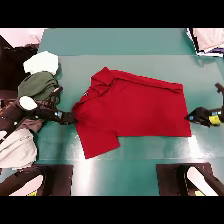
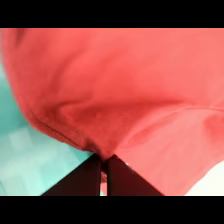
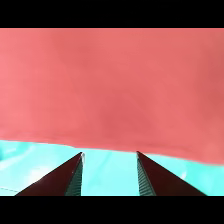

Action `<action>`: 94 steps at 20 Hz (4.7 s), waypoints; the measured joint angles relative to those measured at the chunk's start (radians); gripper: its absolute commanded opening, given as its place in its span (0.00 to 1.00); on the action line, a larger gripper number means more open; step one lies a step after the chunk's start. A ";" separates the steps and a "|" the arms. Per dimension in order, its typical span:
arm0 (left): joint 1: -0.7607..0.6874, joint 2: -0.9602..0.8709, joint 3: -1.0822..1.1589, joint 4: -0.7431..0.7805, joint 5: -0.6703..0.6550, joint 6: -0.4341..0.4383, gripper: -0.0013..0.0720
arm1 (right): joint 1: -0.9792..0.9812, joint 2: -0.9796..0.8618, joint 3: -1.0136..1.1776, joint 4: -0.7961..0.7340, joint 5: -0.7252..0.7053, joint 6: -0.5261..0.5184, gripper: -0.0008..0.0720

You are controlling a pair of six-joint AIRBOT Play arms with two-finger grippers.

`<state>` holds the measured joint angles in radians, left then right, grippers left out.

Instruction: Fold the shirts.

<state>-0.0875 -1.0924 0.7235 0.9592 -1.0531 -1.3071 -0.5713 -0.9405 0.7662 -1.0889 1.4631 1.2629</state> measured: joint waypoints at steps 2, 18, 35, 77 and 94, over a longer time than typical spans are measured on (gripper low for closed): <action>0.000 0.000 0.041 0.003 -0.003 0.001 0.05 | -0.092 -0.001 -0.071 -0.024 -0.019 -0.032 0.56; 0.000 0.000 0.088 0.008 -0.023 0.003 0.05 | -0.180 -0.259 -0.103 -0.060 -0.107 -0.119 0.17; 0.000 0.002 1.150 0.072 -0.070 -0.003 0.05 | 0.029 0.097 0.562 0.485 -0.227 -0.098 0.02; 0.000 -0.478 0.769 0.197 0.510 0.055 0.05 | 0.389 -0.641 0.779 -0.240 -0.467 0.237 0.02; 0.001 -0.541 0.767 0.532 -0.040 0.071 0.81 | 0.513 -0.607 0.585 -0.238 -0.238 0.239 0.52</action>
<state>-0.0868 -1.6337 1.4906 1.4910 -1.0927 -1.2362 -0.0578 -1.5478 1.3510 -1.3270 1.2247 1.5017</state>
